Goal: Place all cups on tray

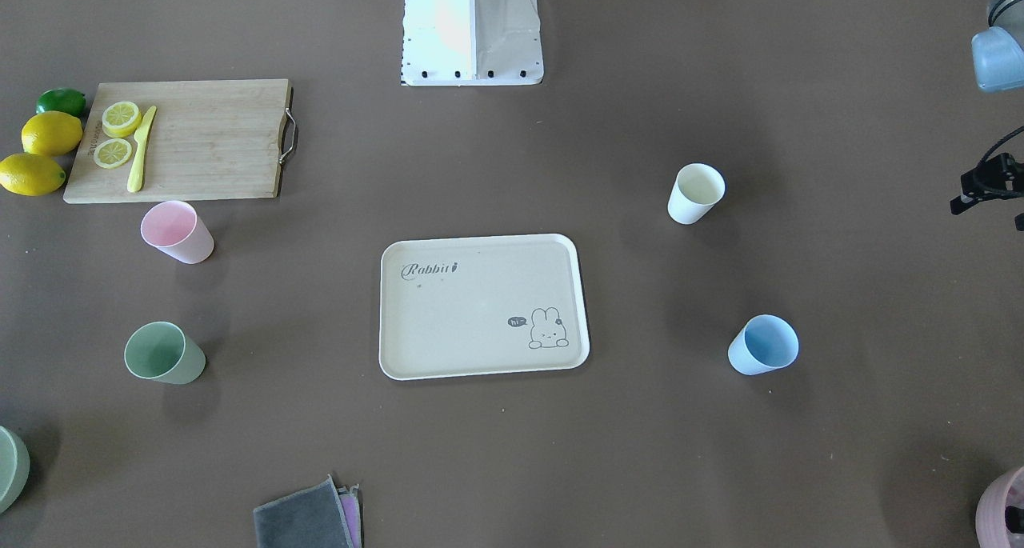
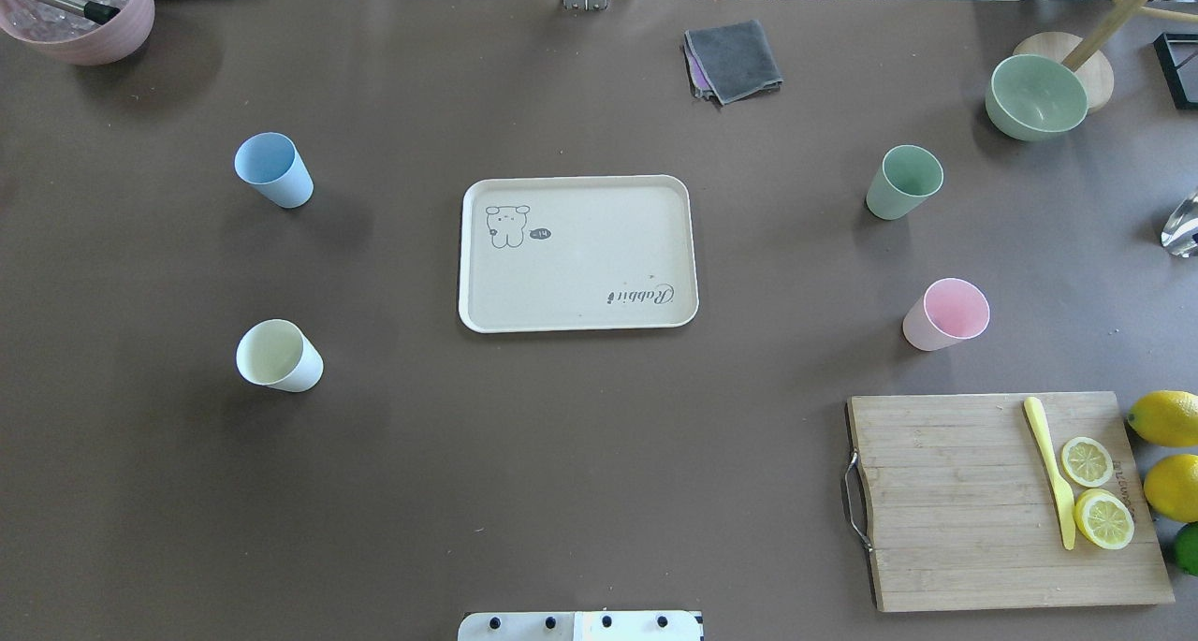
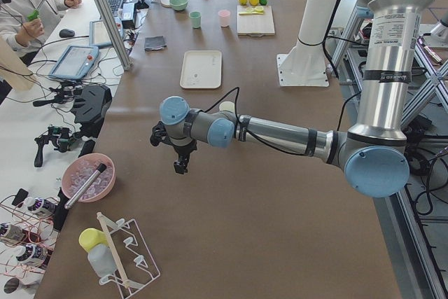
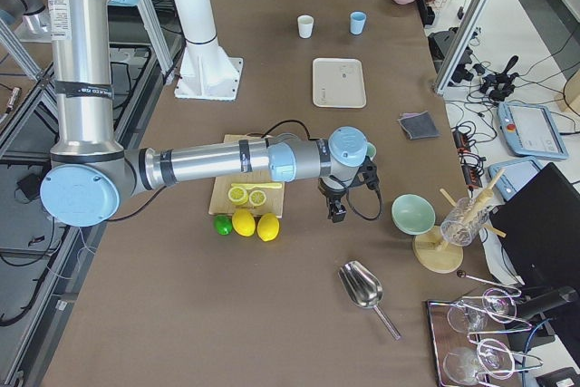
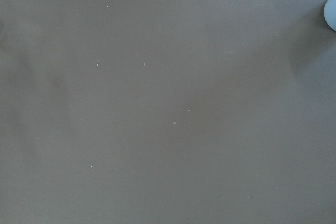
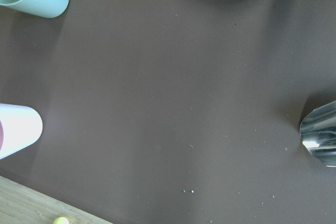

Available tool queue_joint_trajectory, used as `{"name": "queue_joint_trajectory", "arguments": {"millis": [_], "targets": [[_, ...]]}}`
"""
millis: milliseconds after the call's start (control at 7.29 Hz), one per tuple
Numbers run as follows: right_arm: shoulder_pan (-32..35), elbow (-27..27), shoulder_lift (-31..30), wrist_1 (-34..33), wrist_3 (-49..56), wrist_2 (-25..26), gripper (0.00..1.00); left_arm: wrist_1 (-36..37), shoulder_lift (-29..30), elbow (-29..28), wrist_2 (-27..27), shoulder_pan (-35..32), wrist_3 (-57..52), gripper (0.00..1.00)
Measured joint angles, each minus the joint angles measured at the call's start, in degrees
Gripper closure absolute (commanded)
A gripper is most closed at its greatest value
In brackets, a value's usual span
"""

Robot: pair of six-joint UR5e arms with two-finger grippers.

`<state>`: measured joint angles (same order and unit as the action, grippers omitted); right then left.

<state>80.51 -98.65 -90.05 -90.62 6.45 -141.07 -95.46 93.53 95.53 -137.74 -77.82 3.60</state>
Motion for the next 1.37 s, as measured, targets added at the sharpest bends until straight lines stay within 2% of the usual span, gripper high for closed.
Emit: {"name": "queue_joint_trajectory", "arguments": {"millis": [961,1373], "targets": [[-0.14,1.31,0.18,0.06,0.14,0.15,0.0,-0.15,-0.2,3.05,0.1,1.78,0.0,0.02],[-0.1,1.88,2.67,0.01,-0.22,1.11,0.0,-0.19,-1.75,4.48,0.24,-1.96,0.05,0.02]]}}
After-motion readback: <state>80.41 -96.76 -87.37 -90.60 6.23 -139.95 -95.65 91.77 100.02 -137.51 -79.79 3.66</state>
